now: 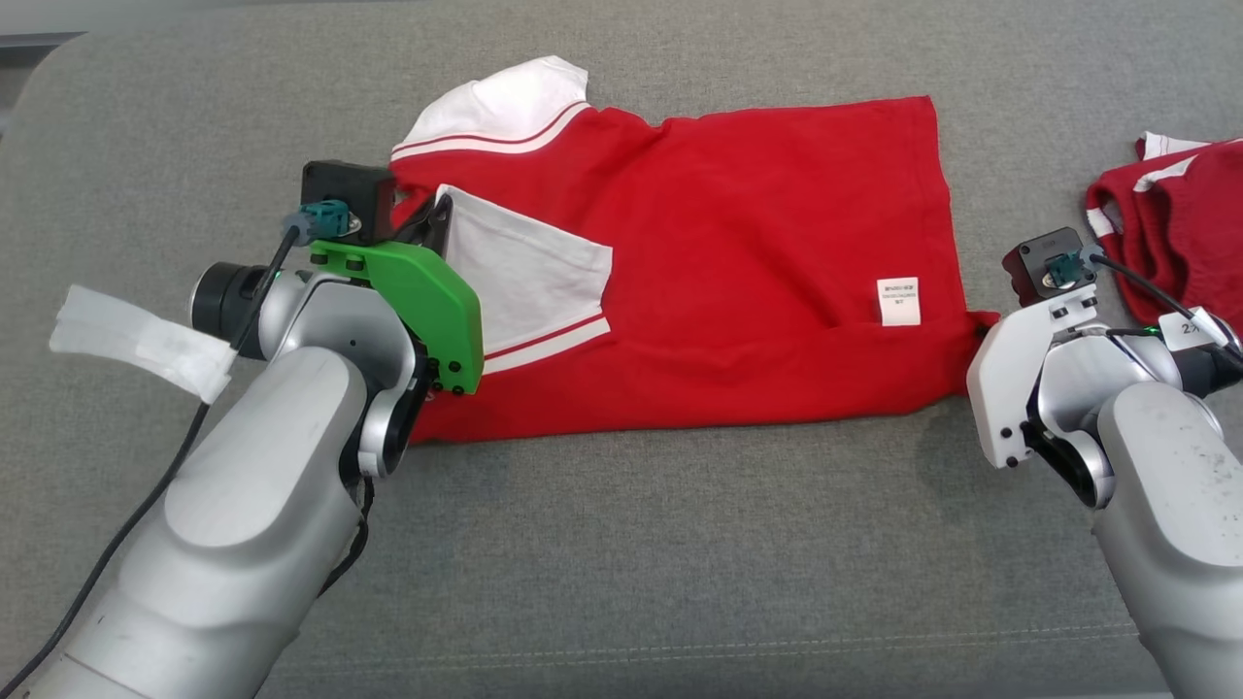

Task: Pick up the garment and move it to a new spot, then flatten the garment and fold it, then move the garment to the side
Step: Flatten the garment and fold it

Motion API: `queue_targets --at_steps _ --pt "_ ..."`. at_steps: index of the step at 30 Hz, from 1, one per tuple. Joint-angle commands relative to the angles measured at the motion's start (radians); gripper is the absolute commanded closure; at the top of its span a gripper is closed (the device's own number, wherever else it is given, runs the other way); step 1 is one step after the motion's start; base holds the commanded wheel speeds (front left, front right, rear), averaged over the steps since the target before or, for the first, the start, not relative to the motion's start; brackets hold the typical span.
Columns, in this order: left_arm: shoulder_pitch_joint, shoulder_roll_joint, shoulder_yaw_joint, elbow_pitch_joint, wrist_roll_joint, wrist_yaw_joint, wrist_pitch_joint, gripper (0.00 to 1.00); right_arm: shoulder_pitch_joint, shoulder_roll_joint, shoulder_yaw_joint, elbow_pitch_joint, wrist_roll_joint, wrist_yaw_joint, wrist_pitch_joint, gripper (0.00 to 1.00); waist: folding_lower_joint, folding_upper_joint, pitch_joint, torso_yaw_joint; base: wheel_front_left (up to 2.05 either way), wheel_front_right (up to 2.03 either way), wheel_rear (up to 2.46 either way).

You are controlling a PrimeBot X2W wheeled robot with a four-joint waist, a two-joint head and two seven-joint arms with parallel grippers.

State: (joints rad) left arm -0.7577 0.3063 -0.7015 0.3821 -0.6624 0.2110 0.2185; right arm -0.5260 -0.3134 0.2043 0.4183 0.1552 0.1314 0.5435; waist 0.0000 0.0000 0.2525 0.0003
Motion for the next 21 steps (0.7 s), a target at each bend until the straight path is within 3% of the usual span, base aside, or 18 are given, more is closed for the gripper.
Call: queue_targets --at_steps 1,6,7,8,9,18,21 --pt "-0.023 -0.005 -0.003 0.009 0.009 -0.008 0.0 1.0 -0.01 0.002 0.0 0.006 -0.01 -0.002 -0.009 1.0 0.0 0.0 0.005 -0.007 0.0 0.0 0.0" --pt "-0.047 -0.017 -0.006 0.049 0.011 -0.016 -0.014 1.0 -0.028 0.024 -0.002 0.022 -0.011 -0.002 -0.03 1.0 0.0 0.0 0.021 -0.022 0.0 0.0 0.0" --pt "-0.05 -0.019 -0.005 0.057 0.013 -0.015 -0.019 1.0 -0.03 0.027 0.004 0.025 -0.011 -0.002 -0.035 0.82 0.0 0.0 0.023 -0.024 0.0 0.0 0.0" --pt "-0.055 -0.018 -0.005 0.063 0.019 -0.012 -0.03 0.55 -0.034 0.03 0.008 0.025 -0.009 -0.002 -0.044 0.34 0.0 0.0 0.025 -0.025 0.0 0.0 0.0" --pt "-0.058 -0.016 -0.007 0.072 0.025 -0.008 -0.039 0.0 -0.037 0.033 -0.004 0.033 -0.005 -0.002 -0.045 0.0 0.0 0.0 0.027 -0.026 0.0 0.0 0.0" --pt "-0.072 -0.028 -0.004 0.118 0.053 -0.014 -0.166 0.0 -0.029 0.036 -0.071 0.046 -0.06 -0.002 -0.076 0.0 0.0 0.0 0.018 -0.012 0.0 0.0 0.0" --pt "-0.038 -0.013 0.001 0.124 0.056 0.003 -0.189 0.0 -0.006 0.053 -0.105 0.015 -0.076 -0.002 -0.094 0.0 0.0 0.0 0.002 -0.009 0.0 0.0 0.0"
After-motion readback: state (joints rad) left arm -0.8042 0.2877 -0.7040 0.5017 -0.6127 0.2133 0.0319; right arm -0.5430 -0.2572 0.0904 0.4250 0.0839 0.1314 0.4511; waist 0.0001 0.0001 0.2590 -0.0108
